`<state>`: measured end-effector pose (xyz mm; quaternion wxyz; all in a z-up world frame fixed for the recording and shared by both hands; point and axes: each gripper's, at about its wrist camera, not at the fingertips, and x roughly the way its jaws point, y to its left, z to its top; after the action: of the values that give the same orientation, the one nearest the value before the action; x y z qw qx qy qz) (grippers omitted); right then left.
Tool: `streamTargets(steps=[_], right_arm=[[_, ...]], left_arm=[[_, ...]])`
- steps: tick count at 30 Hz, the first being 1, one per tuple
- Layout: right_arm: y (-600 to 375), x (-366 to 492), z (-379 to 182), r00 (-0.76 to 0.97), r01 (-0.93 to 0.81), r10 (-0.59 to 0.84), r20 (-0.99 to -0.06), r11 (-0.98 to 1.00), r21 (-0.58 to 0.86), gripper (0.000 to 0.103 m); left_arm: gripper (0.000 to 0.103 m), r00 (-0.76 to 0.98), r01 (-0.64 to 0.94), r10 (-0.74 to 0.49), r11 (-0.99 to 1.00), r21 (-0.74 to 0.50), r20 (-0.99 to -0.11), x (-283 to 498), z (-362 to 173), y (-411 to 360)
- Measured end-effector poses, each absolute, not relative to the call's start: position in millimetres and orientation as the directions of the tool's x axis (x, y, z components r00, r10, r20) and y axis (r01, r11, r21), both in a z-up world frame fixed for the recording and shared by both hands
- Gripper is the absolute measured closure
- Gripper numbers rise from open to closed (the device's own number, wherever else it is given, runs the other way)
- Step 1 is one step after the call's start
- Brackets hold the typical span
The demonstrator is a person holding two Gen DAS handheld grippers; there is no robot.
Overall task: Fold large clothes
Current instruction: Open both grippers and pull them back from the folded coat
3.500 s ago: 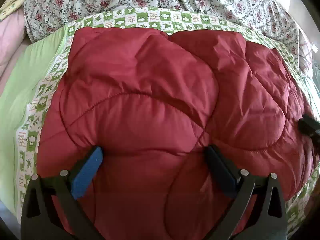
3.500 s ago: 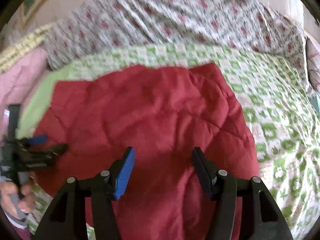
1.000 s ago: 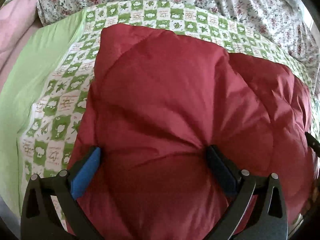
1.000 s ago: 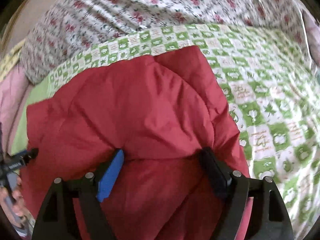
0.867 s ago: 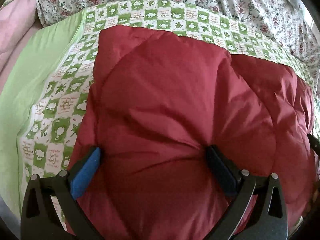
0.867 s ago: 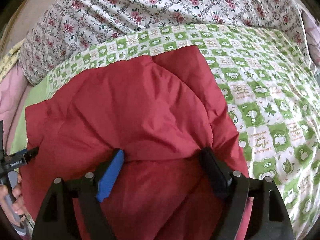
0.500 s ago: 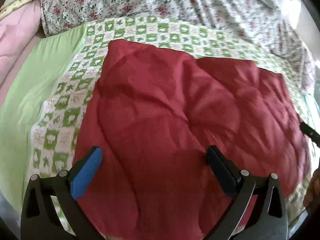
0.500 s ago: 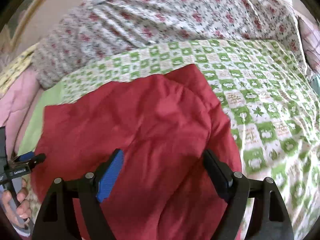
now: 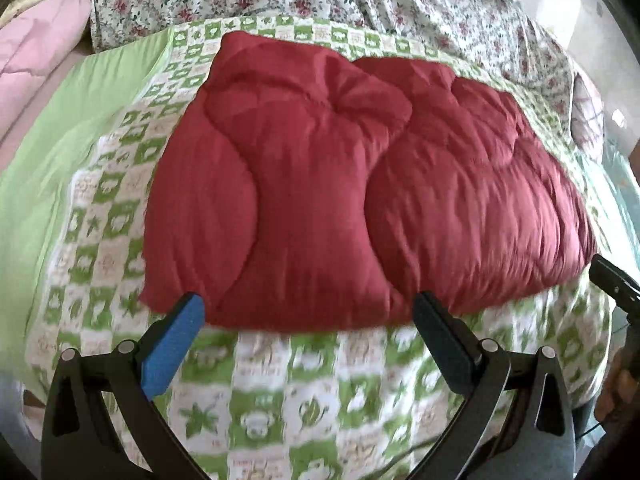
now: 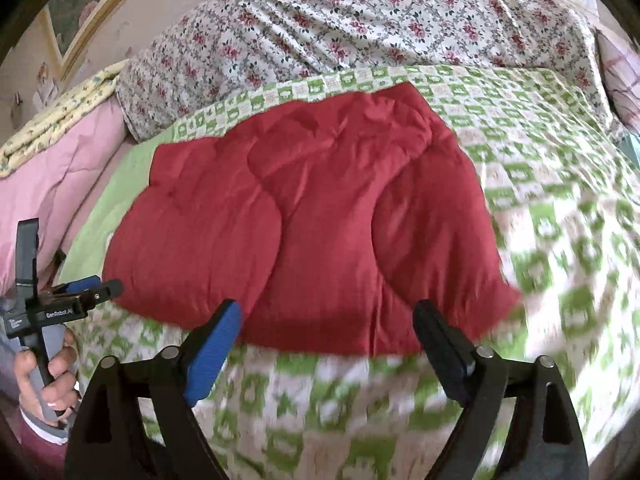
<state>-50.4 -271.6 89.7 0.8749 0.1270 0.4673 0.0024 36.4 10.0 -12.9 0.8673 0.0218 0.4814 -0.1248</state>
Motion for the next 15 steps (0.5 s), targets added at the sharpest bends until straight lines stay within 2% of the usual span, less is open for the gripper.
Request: streamTargets(steps=[2,6,9,15], right_arm=[[-265.8,-57.3,87.0,0.549,0.101,0.132,-0.825,0.970,0.222,0.011],[-250.8,-66.6,81.1,0.523,0.058,0.129,-0.843,0.981,0.186,0.002],[-241.4,-70.7,78.8,0.508,0.007,0.177,-0.843,0.978,0.210,0.000],[-229.3,-72.6,93.6,0.512,-0.052,0.183,-0.839,0.982,0.183,0.000]], left_arm=[[0.000,0.503,0.243,-0.188,0.967,-0.071,-0.843,26.8,-15.3,9.4],[0.000,0.510,0.269,-0.154,0.963,-0.013,-0.847,7.7,-18.9,1.2],[0.000,0.519,0.302,-0.141,0.953,0.027,-0.843,-2.3,-16.2,-6.7],[0.000,0.587,0.322,-0.105,0.940,0.113,-0.802,-16.1,8.4,-15.3]])
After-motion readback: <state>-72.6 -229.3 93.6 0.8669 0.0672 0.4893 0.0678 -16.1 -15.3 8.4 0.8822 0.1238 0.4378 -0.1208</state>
